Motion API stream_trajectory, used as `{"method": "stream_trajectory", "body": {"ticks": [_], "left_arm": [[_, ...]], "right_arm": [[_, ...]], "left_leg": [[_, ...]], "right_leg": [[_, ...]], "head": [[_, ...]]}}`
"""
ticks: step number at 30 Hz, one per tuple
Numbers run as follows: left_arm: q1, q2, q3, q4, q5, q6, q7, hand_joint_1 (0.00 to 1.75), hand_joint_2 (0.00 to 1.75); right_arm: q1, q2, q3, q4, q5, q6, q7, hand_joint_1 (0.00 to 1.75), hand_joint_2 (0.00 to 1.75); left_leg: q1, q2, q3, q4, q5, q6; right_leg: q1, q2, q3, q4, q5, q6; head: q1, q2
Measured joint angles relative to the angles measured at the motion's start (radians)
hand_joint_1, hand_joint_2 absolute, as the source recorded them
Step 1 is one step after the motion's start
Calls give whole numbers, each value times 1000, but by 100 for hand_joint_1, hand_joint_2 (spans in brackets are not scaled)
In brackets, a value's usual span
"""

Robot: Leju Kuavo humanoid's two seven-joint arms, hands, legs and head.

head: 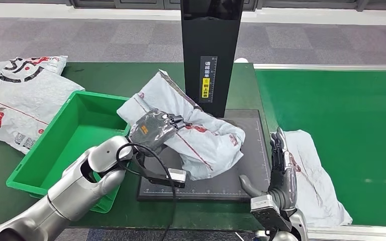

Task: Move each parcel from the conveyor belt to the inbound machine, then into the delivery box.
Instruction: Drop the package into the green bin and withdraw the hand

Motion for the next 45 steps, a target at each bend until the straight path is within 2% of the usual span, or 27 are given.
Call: {"method": "stream_trajectory", "body": {"ticks": [8,16,20,25,28,33,45], "left_arm": [[167,8,168,-81,-128,91,89,175,175],[218,9,218,-115,-142,94,95,175,175],[262,9,251,-136,-179,118,134,175,175],[384,-15,356,-194,-288,184,225,175,175],[437,-36,423,-221,-330,197,251,175,175],[453,-57,489,-222,-364,198,277,175,175],[404,-89,617,-101,-392,223,286,175,175]], "right_arm": [[22,0,-8,-4,-19,-2,-12,0,175],[26,0,-8,-9,-17,0,-11,0,175],[30,0,-9,-14,-12,4,-9,0,175],[40,16,-24,-34,15,27,6,0,175],[42,28,-30,-44,27,39,15,0,175],[41,43,-33,-48,37,47,23,0,175],[33,58,-52,-48,62,76,33,0,175]], "left_leg": [[0,2,-1,0,0,0],[0,2,-1,0,0,0],[0,3,-1,0,0,0],[0,5,-1,0,-1,-1],[0,5,-2,0,-1,-1],[0,4,-2,0,-1,-1],[0,5,-2,0,0,0]], "right_leg": [[0,2,-2,0,0,0],[0,2,-1,0,0,0],[0,3,-2,0,0,0],[0,5,-3,0,0,0],[1,4,-4,0,0,0],[1,4,-4,0,0,0],[1,5,-4,0,1,-1]], "head": [[0,0],[0,0],[0,0],[0,0],[0,0],[0,0],[0,0]]}}
